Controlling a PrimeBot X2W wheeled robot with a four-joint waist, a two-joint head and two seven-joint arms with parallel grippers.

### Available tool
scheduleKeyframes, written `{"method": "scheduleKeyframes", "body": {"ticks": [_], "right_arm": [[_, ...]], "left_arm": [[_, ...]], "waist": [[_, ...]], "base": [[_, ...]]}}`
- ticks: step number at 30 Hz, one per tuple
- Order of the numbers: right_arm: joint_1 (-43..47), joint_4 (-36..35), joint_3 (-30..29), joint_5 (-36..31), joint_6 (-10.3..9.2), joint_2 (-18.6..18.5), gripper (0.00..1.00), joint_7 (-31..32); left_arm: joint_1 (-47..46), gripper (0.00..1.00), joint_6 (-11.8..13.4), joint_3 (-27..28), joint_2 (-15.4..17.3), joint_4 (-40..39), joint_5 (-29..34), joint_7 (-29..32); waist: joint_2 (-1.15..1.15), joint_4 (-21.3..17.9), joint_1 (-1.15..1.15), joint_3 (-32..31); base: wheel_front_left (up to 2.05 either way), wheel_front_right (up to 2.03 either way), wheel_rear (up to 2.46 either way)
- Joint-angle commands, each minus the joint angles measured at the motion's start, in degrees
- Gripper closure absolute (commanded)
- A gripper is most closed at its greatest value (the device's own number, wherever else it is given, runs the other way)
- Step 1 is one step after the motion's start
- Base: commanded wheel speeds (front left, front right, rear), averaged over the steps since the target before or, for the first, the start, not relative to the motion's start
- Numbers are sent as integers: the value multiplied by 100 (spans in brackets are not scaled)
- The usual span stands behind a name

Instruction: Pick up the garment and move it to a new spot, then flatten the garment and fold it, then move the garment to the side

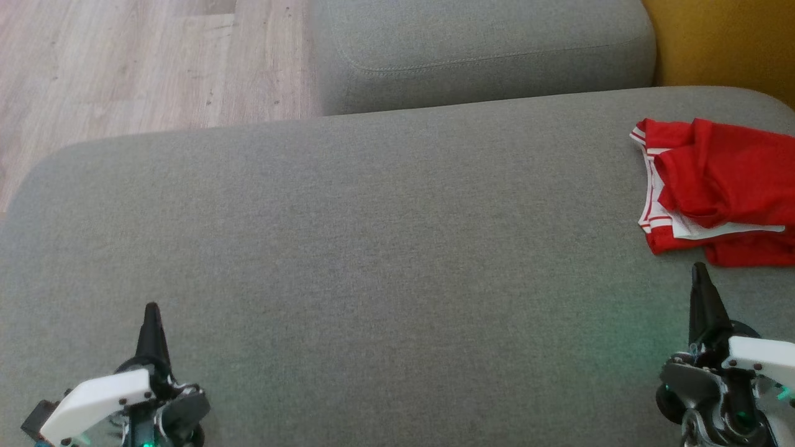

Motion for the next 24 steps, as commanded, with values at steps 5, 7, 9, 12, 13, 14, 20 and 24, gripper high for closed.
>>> {"method": "scheduleKeyframes", "body": {"ticks": [5, 7, 9, 12, 13, 14, 20, 24], "right_arm": [[-308, -216, 91, -9, -4, -54, 100, 56], [-309, -216, 89, -11, -4, -53, 100, 58], [-309, -216, 87, -13, -4, -51, 100, 60], [-309, -216, 83, -15, -4, -49, 100, 62], [-309, -216, 82, -16, -4, -48, 100, 63], [-309, -216, 81, -17, -4, -48, 100, 64], [-310, -215, 76, -22, -4, -44, 100, 69], [-310, -215, 72, -25, -4, -41, 100, 71]], "left_arm": [[-288, 100, -38, 211, 44, -161, 52, 37], [-289, 100, -38, 214, 41, -161, 55, 40], [-289, 100, -38, 217, 39, -160, 58, 42], [-289, 100, -38, 222, 35, -160, 62, 46], [-289, 100, -38, 224, 34, -160, 64, 48], [-290, 100, -38, 226, 33, -160, 65, 49], [-290, 100, -38, 235, 27, -160, 73, 56], [-291, 100, -38, 241, 22, -159, 78, 61]], "waist": [[0, 0, 0, 0], [0, 0, 0, 0], [0, 0, 0, 0], [0, 0, 0, 0], [0, 0, 0, 0], [0, 0, 0, 0], [0, 0, 0, 0], [0, 0, 0, 0]], "base": [[0, 0, 0], [0, 0, 0], [0, 0, 0], [0, 0, 0], [0, 0, 0], [0, 0, 0], [0, 0, 0], [0, 0, 0]]}}
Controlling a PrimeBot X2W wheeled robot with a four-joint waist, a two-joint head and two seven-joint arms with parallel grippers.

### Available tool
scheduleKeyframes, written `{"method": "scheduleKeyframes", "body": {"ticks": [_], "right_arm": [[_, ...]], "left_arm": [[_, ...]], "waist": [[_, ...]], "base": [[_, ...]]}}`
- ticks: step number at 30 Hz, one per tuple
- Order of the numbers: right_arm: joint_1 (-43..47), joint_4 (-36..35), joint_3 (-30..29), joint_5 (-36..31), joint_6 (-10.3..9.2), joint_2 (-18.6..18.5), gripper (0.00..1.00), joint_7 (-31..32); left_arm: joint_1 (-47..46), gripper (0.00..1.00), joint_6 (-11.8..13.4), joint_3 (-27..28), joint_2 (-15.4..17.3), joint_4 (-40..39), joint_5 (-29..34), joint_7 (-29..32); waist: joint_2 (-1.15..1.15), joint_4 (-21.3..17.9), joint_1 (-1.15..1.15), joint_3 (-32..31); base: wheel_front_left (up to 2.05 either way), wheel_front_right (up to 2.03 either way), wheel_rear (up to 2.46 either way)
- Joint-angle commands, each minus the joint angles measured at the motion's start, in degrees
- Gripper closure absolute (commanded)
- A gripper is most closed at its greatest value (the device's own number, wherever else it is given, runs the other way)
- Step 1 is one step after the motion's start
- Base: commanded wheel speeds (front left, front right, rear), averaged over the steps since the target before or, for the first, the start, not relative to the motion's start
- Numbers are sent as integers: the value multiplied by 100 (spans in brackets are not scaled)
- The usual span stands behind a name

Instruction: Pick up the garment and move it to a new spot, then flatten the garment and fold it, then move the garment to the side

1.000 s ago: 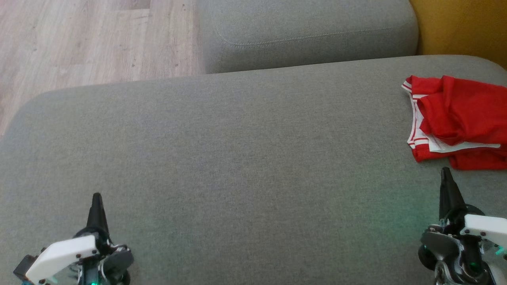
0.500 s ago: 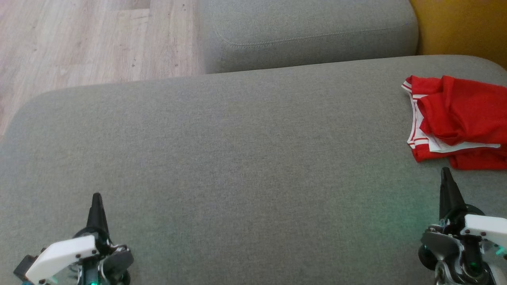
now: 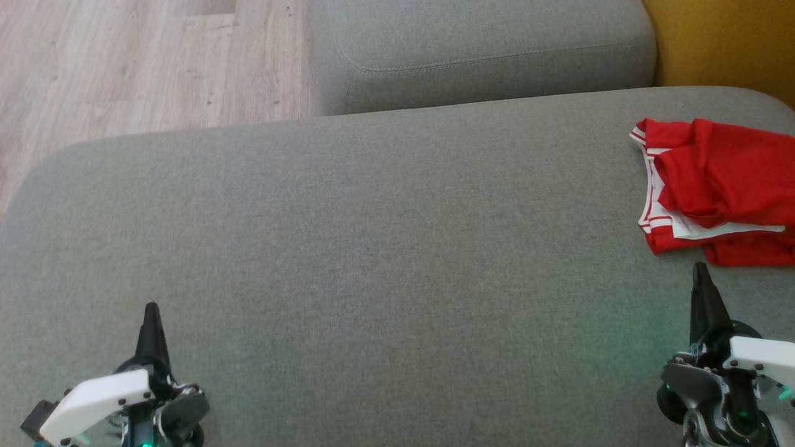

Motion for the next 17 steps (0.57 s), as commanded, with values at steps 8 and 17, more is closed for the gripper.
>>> {"method": "scheduleKeyframes", "body": {"ticks": [8, 17], "right_arm": [[-311, -215, 100, -21, -4, -42, 100, 36], [-311, -214, 93, -27, -4, -38, 100, 41]], "left_arm": [[-292, 100, -37, 210, 31, -160, 69, 33], [-293, 100, -37, 221, 23, -159, 79, 42]], "waist": [[0, 0, 0, 0], [0, 0, 0, 0]], "base": [[0, 0, 0], [0, 0, 0]]}}
